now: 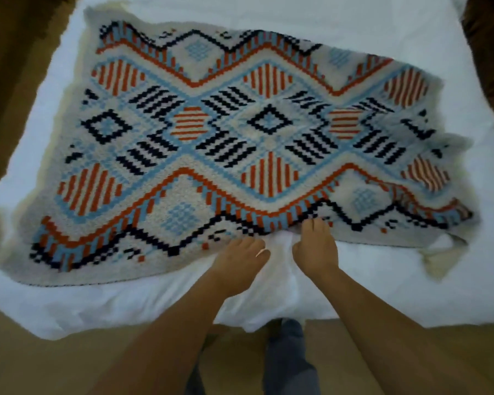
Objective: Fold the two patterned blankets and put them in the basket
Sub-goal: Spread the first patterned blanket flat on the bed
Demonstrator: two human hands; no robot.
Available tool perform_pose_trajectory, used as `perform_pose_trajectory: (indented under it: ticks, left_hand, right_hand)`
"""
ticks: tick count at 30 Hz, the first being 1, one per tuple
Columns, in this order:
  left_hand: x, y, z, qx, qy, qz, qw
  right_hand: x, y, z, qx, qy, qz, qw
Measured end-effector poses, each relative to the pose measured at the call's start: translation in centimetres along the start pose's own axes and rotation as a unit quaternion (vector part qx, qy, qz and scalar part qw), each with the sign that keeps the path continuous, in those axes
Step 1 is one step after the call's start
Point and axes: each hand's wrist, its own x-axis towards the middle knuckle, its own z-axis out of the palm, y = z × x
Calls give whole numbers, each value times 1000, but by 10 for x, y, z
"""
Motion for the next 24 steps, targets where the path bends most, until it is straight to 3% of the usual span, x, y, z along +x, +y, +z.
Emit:
perform_pose_trajectory:
  ticks: [2, 5, 7, 11, 17, 19, 21, 24]
  left_hand:
    - [28, 18, 9, 16, -28, -41, 999]
    - [61, 38, 10, 41, 20, -165, 985]
    - [77, 44, 8, 75, 52, -201, 975]
    - [92, 41, 12, 87, 14, -274, 958]
    - [85, 59, 11, 55, 6, -232, 971]
    - [70, 78, 16, -9, -10, -189, 982]
    - [53, 98, 25, -6, -30, -148, 989]
    - [36, 115, 39, -4, -59, -155, 986]
  right_hand:
    - [11, 39, 2, -38, -38, -22, 998]
    - [31, 75, 5, -89, -46, -100, 990]
    - [43, 85, 5, -107, -38, -151, 982]
    - [59, 96, 3, -112, -29, -193, 974]
    - [40, 116, 0, -82, -34, -201, 976]
    - [25, 129, 0, -64, -60, -171, 981]
    - [4, 139, 5, -66, -105, -146, 981]
    - [-22, 143, 20, -75, -125, -139, 980]
